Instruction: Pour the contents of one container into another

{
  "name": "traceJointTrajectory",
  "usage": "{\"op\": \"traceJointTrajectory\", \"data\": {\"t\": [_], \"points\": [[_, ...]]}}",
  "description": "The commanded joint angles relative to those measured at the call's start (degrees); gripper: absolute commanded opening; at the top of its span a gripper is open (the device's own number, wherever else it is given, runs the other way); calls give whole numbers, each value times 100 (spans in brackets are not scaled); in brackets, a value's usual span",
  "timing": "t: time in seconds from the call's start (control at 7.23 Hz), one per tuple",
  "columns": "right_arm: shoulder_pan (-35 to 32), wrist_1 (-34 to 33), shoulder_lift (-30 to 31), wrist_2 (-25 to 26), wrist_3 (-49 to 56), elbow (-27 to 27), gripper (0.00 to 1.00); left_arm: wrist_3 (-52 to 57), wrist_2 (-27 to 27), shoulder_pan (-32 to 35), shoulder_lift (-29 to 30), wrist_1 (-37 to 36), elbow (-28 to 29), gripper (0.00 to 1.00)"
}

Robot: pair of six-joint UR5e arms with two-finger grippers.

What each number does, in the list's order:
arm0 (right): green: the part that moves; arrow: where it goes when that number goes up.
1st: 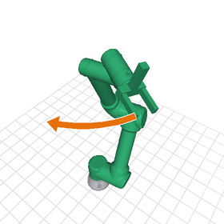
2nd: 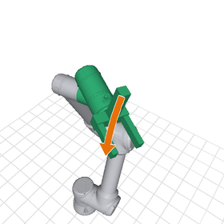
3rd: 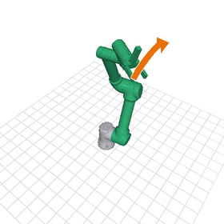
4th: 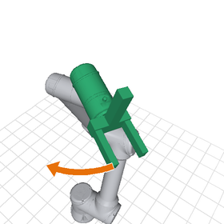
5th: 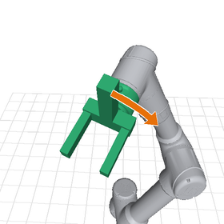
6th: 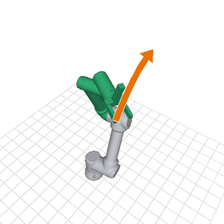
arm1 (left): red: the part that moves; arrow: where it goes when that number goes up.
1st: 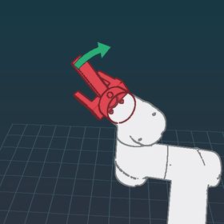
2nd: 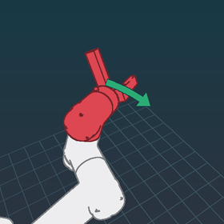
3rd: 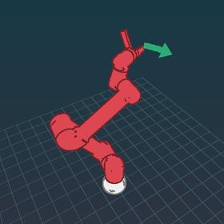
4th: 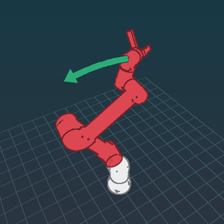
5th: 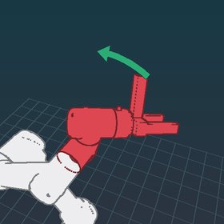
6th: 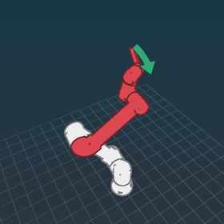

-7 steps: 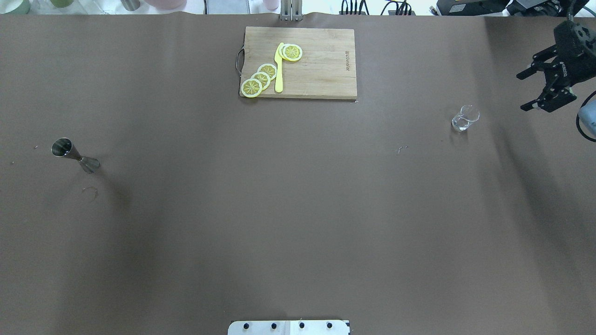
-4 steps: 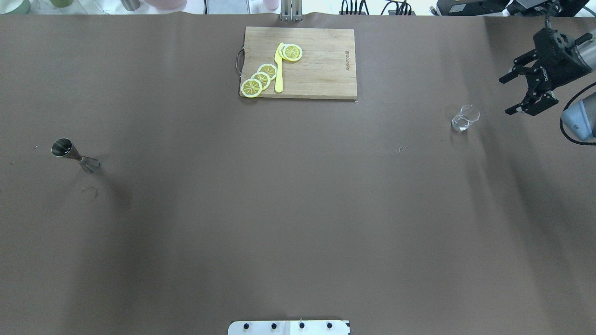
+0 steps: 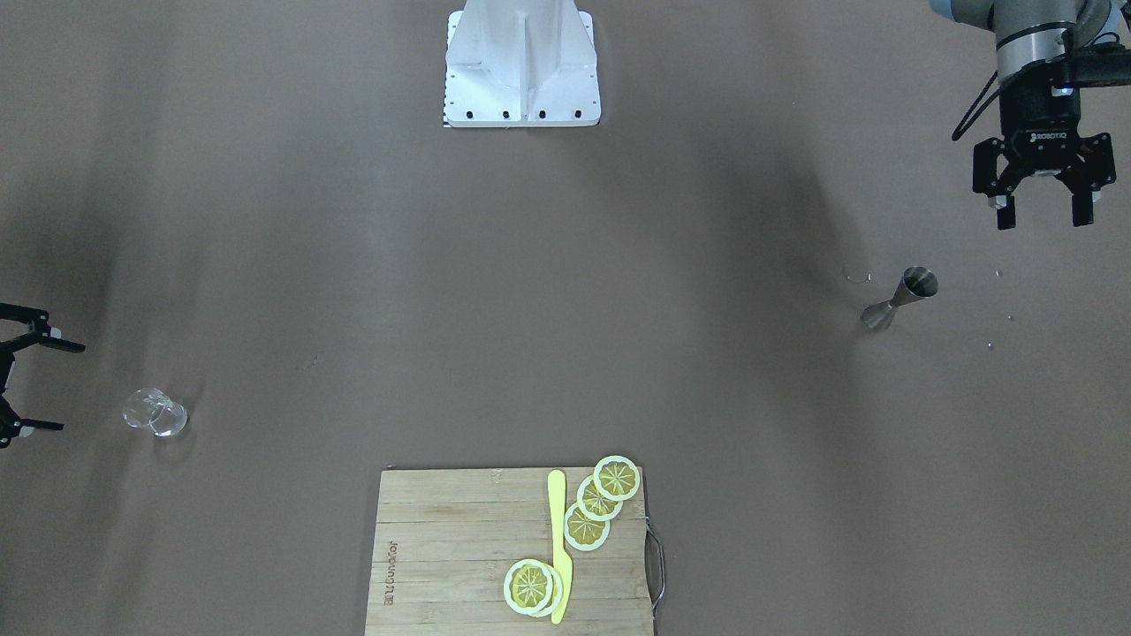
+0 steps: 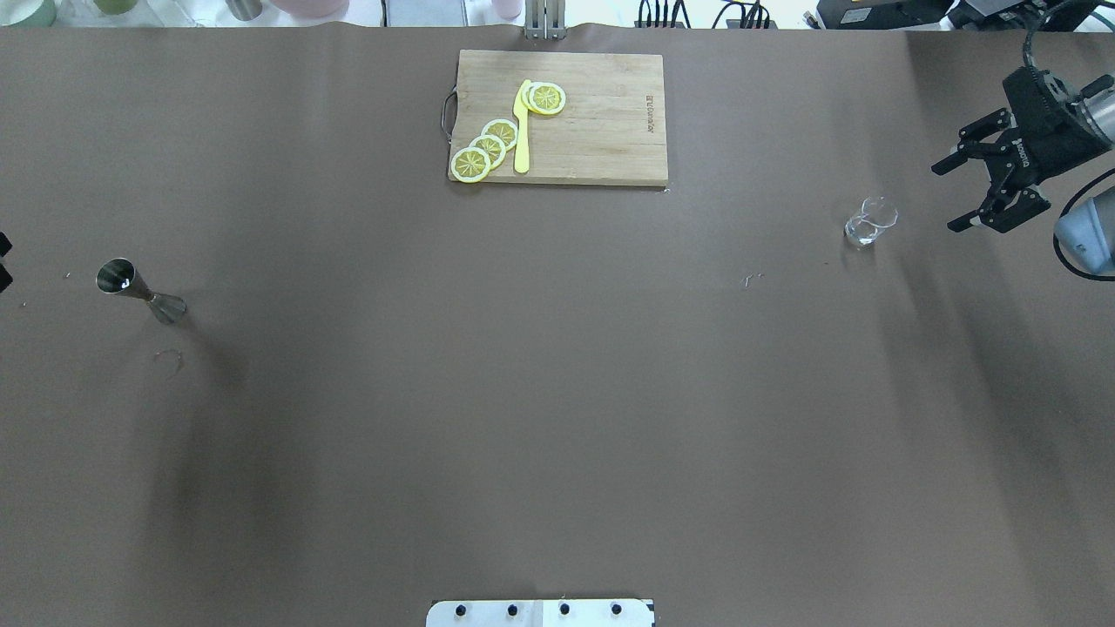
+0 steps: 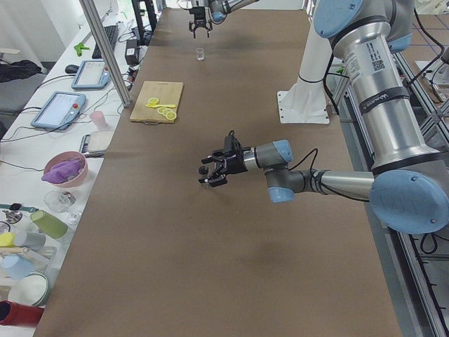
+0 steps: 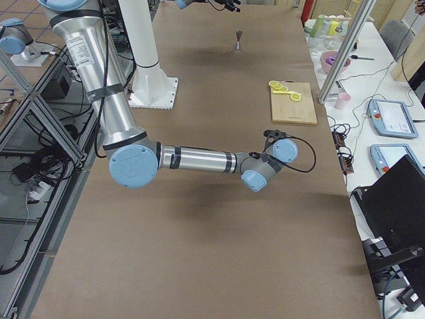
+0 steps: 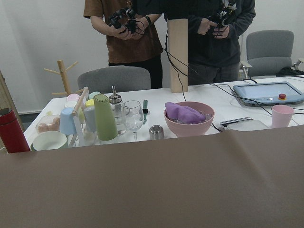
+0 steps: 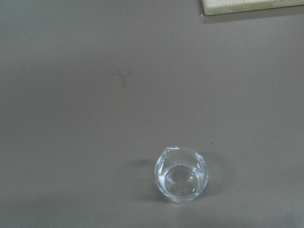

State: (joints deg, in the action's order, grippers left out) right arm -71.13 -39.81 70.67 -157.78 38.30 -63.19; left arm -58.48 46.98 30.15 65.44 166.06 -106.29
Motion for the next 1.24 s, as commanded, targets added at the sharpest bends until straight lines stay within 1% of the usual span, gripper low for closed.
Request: {"op": "traceJointTrajectory", "data": {"t": [0.0,0.14,0.28,0.55,0.69,0.83,1.11], "points": [[-6,149,61,-270,-25,52,100,-487,-1002,-876,117,23,275,95],[-6,149,87,-367,-442,43,100,-523,-1233,-1054,274,23,328,95],[-6,141,88,-385,-716,35,100,-611,-1549,-1264,293,14,398,95],[-6,141,87,-429,-1550,43,100,-927,-2260,-1660,363,6,836,95],[-15,149,105,-420,-1902,26,100,-1398,-2359,-1827,503,-29,1021,95],[-15,141,105,-368,-2219,26,100,-1507,-2386,-1898,618,-38,1084,93],[-6,123,79,0,-2851,34,100,-1508,-2492,-1952,715,-117,1119,93]]}}
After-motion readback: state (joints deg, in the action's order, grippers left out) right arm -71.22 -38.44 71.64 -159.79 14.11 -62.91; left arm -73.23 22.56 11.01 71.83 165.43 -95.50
